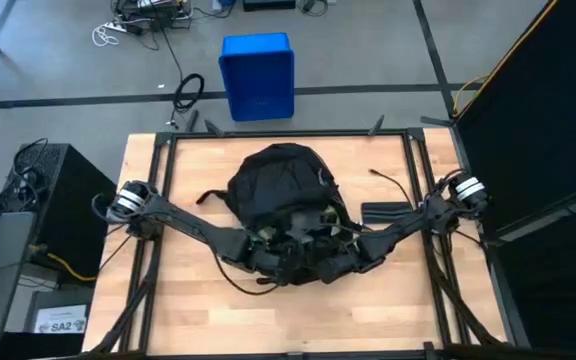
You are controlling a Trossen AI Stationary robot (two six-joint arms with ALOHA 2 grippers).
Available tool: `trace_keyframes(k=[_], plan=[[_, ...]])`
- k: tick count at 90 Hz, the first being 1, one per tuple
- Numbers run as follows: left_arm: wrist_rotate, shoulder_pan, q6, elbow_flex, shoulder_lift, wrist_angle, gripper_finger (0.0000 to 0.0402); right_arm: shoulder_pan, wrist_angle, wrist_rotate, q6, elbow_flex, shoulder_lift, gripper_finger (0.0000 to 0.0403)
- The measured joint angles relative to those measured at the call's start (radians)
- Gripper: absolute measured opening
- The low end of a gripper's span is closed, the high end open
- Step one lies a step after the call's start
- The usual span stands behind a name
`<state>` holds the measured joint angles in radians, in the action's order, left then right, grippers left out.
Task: Unpack backpack
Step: Remove the zip lock bag from the backpack
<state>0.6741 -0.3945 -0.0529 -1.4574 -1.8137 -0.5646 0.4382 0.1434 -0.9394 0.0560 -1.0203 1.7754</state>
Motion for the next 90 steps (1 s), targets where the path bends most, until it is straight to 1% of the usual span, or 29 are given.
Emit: trace_keyframes(k=[11, 23, 44, 58, 73, 83, 90], plan=[[0.013, -0.006, 0.009, 0.000, 0.042, 0.001, 0.0000, 0.026, 0.005, -0.061, 0.045, -0.032, -0.011, 0.0000], [0.020, -0.006, 0.006, 0.000, 0.051, 0.009, 0.0003, 0.044, 0.012, -0.082, 0.095, -0.088, -0.019, 0.0000], [0.033, -0.007, 0.002, 0.000, 0.084, 0.014, 0.0032, 0.057, 0.037, -0.113, 0.193, -0.181, -0.027, 0.0000], [0.036, -0.008, 0.003, 0.000, 0.124, 0.001, 0.0048, 0.057, 0.052, -0.120, 0.200, -0.209, -0.029, 0.0000], [0.037, -0.020, 0.005, 0.000, 0.146, -0.030, 0.0051, 0.058, 0.076, -0.112, 0.177, -0.209, -0.029, 0.0000], [0.089, -0.038, 0.009, 0.000, 0.187, -0.067, 0.0051, 0.058, 0.084, -0.110, 0.169, -0.209, -0.029, 0.0000], [0.114, -0.058, 0.010, 0.000, 0.227, -0.068, 0.0051, 0.058, 0.092, -0.088, 0.167, -0.209, -0.029, 0.0000]])
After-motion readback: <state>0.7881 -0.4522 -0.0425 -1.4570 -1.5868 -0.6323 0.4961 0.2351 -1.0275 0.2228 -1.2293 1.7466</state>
